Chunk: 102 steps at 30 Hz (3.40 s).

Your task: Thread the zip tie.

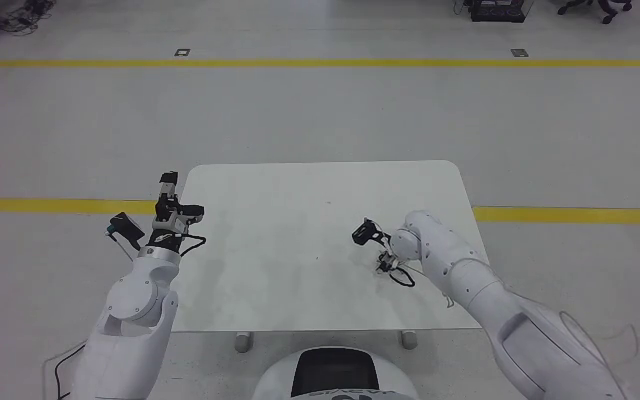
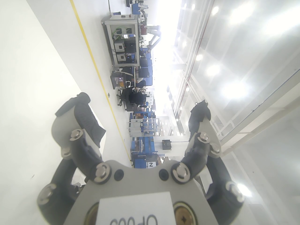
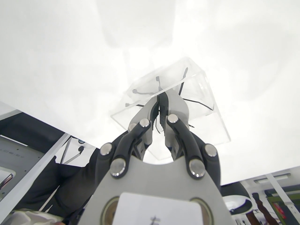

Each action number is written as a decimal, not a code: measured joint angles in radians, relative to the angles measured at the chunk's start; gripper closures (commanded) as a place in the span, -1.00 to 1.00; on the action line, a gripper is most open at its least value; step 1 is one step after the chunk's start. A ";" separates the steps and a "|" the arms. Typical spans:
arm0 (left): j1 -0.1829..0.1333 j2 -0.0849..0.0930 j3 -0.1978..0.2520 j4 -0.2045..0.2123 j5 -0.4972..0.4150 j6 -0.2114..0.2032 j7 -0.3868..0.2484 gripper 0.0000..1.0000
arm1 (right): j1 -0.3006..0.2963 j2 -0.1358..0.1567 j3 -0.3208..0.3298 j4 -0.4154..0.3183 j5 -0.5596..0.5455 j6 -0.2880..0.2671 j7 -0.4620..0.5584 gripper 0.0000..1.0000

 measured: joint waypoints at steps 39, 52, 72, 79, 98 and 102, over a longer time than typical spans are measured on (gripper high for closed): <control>0.000 0.000 0.000 0.000 0.000 0.000 0.000 -1.00 | -0.112 0.176 0.111 -0.325 0.181 -0.007 0.047 1.00; 0.000 0.000 0.000 0.000 0.000 0.000 0.000 -1.00 | -0.043 0.188 0.001 -0.228 0.282 -0.007 0.022 1.00; 0.000 0.000 0.000 0.000 0.000 0.000 0.000 -1.00 | 0.033 0.187 -0.116 -0.178 0.377 -0.007 -0.017 1.00; 0.000 0.000 0.000 0.000 0.000 0.000 0.000 -1.00 | 0.039 0.219 -0.119 -0.215 0.435 -0.007 -0.027 1.00; 0.000 0.000 0.000 0.000 0.000 0.000 0.000 -1.00 | 0.009 0.361 -0.090 -0.389 0.588 -0.007 -0.055 1.00; 0.000 0.000 0.000 0.000 0.000 0.000 0.000 -1.00 | -0.003 0.394 -0.081 -0.430 0.633 -0.007 -0.059 1.00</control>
